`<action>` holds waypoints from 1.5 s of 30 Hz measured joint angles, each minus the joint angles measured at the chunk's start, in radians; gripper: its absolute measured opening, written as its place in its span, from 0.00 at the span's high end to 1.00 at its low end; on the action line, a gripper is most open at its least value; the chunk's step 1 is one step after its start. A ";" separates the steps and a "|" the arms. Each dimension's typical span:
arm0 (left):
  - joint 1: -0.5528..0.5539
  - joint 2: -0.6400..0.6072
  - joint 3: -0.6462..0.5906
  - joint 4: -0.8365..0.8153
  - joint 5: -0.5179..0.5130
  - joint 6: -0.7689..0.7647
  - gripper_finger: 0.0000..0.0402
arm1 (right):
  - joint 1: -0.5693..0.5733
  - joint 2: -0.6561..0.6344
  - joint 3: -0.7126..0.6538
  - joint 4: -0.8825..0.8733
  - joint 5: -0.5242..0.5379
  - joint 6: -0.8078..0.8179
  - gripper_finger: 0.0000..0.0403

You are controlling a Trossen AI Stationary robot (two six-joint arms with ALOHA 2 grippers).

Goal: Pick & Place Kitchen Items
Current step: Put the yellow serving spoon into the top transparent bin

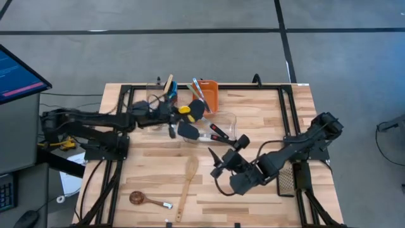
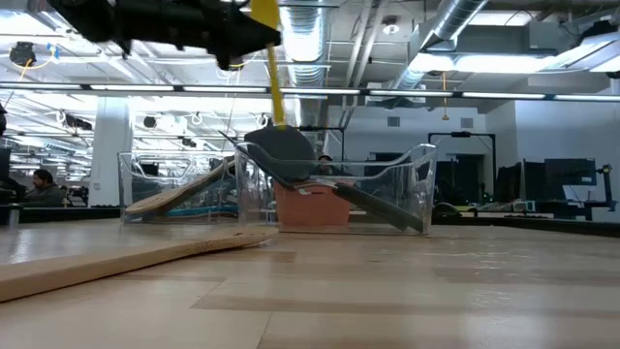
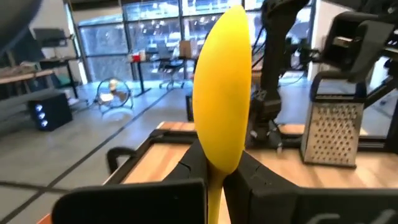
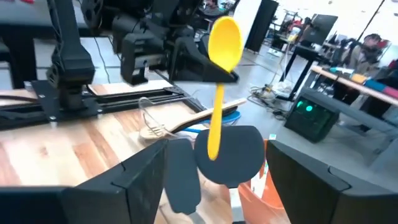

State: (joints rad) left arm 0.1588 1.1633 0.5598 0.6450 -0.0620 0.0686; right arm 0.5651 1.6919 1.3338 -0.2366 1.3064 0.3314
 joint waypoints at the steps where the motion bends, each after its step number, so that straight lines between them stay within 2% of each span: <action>1: 0.018 -0.041 0.000 -0.056 0.002 -0.001 0.99 | 0.008 -0.006 0.000 -0.018 0.000 0.027 0.36; 6: 0.149 -0.259 0.000 -0.336 0.000 -0.048 0.99 | 0.046 -0.023 0.000 -0.208 0.001 0.272 0.46; 10: 0.260 -0.374 0.000 -0.462 0.000 -0.087 0.99 | 0.066 -0.025 0.000 -0.403 -0.002 0.503 0.60; 14: 0.355 -0.409 0.000 -0.534 0.001 -0.134 0.99 | 0.070 -0.025 0.000 -0.579 -0.035 0.726 0.79; 18: 0.431 -0.379 0.000 -0.566 0.037 -0.199 0.99 | 0.069 -0.025 0.000 -0.709 -0.098 0.882 0.97; 22: 0.487 -0.299 0.000 -0.571 0.082 -0.266 0.99 | 0.069 -0.016 -0.002 -0.771 -0.126 0.952 0.96; 30: 0.558 -0.082 0.000 -0.564 0.101 -0.337 0.99 | 0.061 0.014 0.001 -0.786 -0.157 0.953 0.99; 33: 0.581 -0.016 0.000 -0.518 0.138 -0.347 0.99 | 0.061 0.020 -0.001 -0.797 -0.173 0.953 0.99; 37: 0.615 0.049 0.000 -0.451 0.247 -0.385 0.99 | 0.060 0.032 -0.003 -0.803 -0.196 0.966 0.99; 45: 0.639 0.128 0.000 -0.455 0.258 -0.414 0.99 | 0.069 0.031 0.000 -0.803 -0.207 0.987 1.00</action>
State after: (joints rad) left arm 0.7981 1.2910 0.5602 0.1901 0.1960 -0.3450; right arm 0.6346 1.7233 1.3334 -1.0397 1.0992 1.3182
